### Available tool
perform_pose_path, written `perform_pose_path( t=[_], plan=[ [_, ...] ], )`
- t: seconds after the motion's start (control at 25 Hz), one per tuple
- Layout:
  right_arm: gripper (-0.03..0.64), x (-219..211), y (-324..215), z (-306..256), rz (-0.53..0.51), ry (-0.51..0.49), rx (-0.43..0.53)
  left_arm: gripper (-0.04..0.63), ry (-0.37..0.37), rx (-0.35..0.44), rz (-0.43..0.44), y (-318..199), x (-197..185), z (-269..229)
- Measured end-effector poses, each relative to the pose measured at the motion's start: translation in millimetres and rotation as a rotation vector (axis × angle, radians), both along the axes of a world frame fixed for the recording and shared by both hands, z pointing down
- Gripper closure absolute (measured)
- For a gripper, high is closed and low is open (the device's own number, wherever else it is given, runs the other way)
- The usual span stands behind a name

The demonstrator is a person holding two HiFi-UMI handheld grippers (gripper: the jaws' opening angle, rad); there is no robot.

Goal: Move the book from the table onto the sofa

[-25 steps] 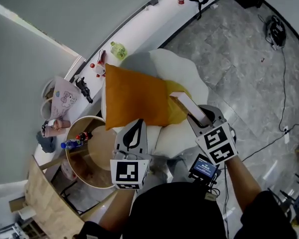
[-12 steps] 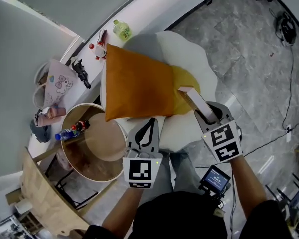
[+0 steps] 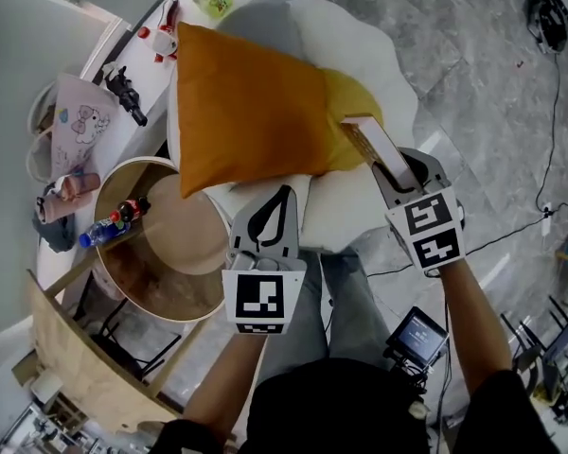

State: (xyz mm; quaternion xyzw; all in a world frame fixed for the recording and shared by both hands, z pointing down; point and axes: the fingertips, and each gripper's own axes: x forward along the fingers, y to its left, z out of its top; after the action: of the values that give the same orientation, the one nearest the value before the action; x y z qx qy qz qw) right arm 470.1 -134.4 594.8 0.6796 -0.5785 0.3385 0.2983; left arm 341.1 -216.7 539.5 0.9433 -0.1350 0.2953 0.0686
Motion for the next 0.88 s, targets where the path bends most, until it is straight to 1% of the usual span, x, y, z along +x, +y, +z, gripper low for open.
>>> perform_pose_path(
  t=[0.12, 0.28, 0.6, 0.88],
  plan=[
    [0.468, -3.3, -1.9, 20.5, 0.014, -0.014, -0.023, 0.588, -0.01, -0.025, 0.003, -2.2, -2.9, 16.1],
    [0.468, -3.4, -3.0, 44.6, 0.03, -0.024, -0.047, 0.588, -0.026, -0.056, 0.03, 0.6, -0.5, 38.4],
    [0.468, -1.6, -9.4, 96.6, 0.059, -0.061, -0.059, 0.588, -0.056, -0.089, 0.052, 6.4, 3.8, 75.8],
    [0.468, -0.2, -10.7, 152.8, 0.085, -0.08, -0.076, 0.588, -0.043, -0.095, 0.059, 9.4, 10.9, 109.1]
  ],
)
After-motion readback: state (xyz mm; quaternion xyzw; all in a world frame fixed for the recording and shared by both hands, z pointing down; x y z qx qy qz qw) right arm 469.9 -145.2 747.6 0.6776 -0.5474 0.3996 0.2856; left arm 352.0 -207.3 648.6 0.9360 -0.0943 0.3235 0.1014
